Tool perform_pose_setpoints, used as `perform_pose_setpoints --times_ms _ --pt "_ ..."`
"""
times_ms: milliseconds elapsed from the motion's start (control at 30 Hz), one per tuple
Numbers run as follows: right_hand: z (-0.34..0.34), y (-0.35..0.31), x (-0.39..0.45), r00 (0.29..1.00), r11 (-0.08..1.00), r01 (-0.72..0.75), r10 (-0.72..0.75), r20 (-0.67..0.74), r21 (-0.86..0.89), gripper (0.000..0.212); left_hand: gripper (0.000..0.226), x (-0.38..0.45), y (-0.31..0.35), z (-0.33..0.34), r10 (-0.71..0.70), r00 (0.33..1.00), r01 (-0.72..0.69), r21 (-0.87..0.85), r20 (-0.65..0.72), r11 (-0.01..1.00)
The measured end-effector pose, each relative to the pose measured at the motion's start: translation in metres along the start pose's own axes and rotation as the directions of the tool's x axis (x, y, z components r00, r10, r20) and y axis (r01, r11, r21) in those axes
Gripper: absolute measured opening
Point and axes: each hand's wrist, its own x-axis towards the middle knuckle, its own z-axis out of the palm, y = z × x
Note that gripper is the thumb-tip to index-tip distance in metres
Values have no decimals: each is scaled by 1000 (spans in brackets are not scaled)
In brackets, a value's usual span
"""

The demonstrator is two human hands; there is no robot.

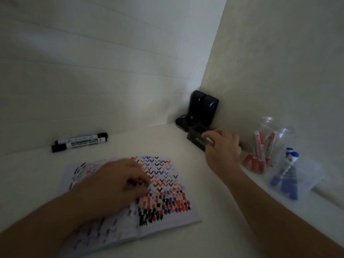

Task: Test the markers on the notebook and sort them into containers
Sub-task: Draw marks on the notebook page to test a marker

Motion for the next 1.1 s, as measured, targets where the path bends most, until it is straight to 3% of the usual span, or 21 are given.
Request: perform_pose_setpoints --times_ms 33,133,200,267,367,567,633,667,733,800,833,933,1100 --pt "3 -15 -11 997 991 75 -76 9 107 31 16 1 -11 -2 -36 997 38 35 -64 999" --pt "12 -59 -45 920 868 146 -296 258 475 27 26 -2 -54 -15 -151 943 214 189 -297 959" --pt "18 -73 -60 832 825 258 -455 319 503 26 31 -4 -79 -27 -290 842 415 201 -455 887" --pt "26 -73 -67 773 804 364 -542 329 470 26 44 -3 -92 -33 -438 764 575 195 -474 794" --pt "26 -69 -69 810 829 273 -472 348 489 22 50 2 -93 -27 -530 751 649 294 -393 702" --pt "21 -64 -69 848 822 158 -397 352 547 24 34 3 -91 -28 -607 683 730 362 -407 579" --pt "18 -63 -69 856 824 147 -383 347 548 23 29 3 -83 -32 -536 722 685 342 -438 644" --pt "16 -63 -69 860 826 132 -370 351 548 21 26 2 -74 -35 -443 765 605 286 -468 743" --pt "8 -69 -67 869 816 90 -344 355 571 18 21 2 -43 -41 -214 849 320 148 -483 936" --pt "1 -75 -68 865 729 -19 -332 377 685 35 24 0 2 -43 -34 924 64 66 -380 996" --pt "-5 -78 -70 850 633 -106 -342 401 766 41 24 -2 22 -38 15 955 -4 35 -295 999" --pt "-16 -83 -76 811 348 -319 -381 444 881 35 28 -5 50 -13 57 995 -61 -47 -80 997" --pt "-9 -81 -76 813 197 -452 -311 492 870 28 14 -4 41 5 31 999 -33 -81 -19 996"
